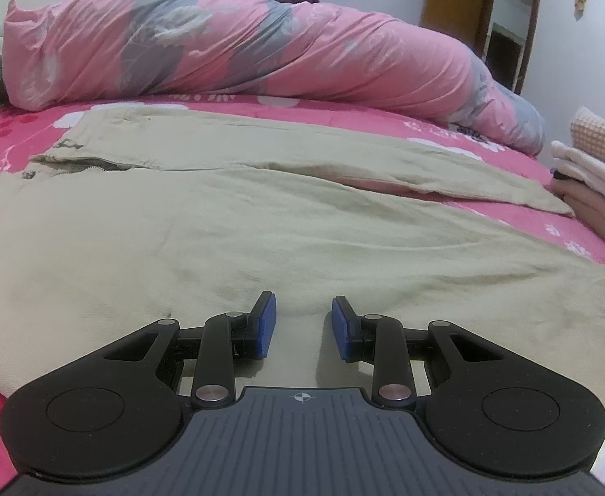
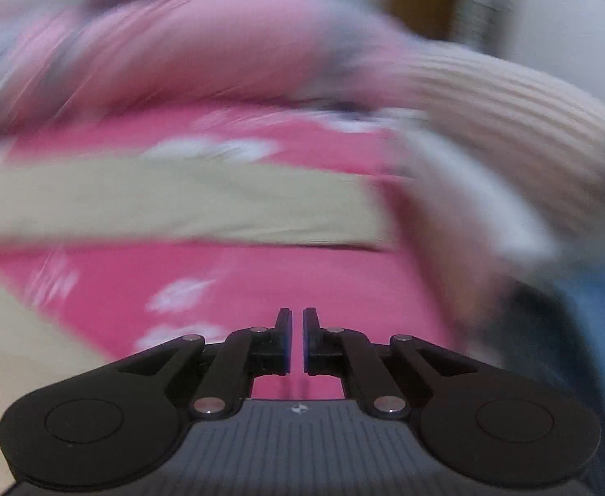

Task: Fold clothes

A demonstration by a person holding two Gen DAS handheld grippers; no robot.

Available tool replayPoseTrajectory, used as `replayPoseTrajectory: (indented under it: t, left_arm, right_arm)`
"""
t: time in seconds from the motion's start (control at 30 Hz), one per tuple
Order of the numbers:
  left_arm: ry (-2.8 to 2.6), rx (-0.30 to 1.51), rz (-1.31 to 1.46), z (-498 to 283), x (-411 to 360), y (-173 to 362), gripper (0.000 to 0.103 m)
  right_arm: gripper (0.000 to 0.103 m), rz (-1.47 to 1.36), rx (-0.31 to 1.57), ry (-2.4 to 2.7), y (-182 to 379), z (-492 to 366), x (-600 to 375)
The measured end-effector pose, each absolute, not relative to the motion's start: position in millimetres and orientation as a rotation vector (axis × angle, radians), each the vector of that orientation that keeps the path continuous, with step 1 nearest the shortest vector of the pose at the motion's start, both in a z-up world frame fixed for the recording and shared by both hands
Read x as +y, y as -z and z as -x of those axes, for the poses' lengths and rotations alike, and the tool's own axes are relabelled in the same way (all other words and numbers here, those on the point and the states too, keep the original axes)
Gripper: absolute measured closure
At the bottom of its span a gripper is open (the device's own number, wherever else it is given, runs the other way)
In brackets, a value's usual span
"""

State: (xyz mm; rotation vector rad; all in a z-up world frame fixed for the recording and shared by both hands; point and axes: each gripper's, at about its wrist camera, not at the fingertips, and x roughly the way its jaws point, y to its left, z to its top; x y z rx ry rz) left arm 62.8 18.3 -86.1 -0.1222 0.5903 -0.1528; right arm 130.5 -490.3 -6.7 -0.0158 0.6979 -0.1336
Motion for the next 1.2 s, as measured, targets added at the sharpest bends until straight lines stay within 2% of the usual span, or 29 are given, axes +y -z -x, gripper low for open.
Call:
replayPoseTrajectory:
  t: [0.07,0.1,0.13,0.17,0.37,0.57,0.67,0.73,0.77,0.8,1.03,1.2]
  left_arm:
    - [0.148,0.587,0.12,-62,17,87,0.073]
    - [0.146,0.586,0.118,-62,16,87,0.073]
    - [0.145,0.586,0.114,-62,15,87,0.073]
    - [0.143,0.588,0.111,-62,15,87,0.073]
    - [0.131,0.602,0.09,-63,10,85,0.072]
    - [0.126,0.595,0.062,-60,8,87,0.071]
    - [0.121,0.59,0.054,-59,7,88,0.071]
    - [0.117,0.589,0.049,-59,6,88,0.071]
    - [0.116,0.588,0.047,-59,6,88,0.071]
    - [0.115,0.586,0.043,-59,5,88,0.071]
    - [0.1,0.574,0.015,-56,0,89,0.071]
    - [0.105,0.572,0.019,-55,2,90,0.071]
  right_arm:
    - [0.093,-0.127,0.687,0.209,1,-99,-523]
    - [0.08,-0.198,0.693,0.236,1,-83,-538]
    - [0.063,-0.249,0.71,0.253,8,-68,-548]
    - [0.059,-0.264,0.729,0.275,18,-56,-551]
    - [0.059,-0.32,0.774,0.382,71,-9,-568]
    - [0.058,-0.348,0.687,0.367,77,-16,-574]
    - [0.063,-0.31,0.688,0.348,81,-21,-568]
    - [0.088,-0.28,0.684,0.355,82,-21,-565]
    - [0.089,-0.249,0.68,0.357,82,-21,-561]
    - [0.094,-0.216,0.675,0.359,81,-21,-557]
    - [0.096,0.127,0.548,0.424,69,-21,-519]
    - [0.098,0.307,0.62,0.487,108,-44,-514]
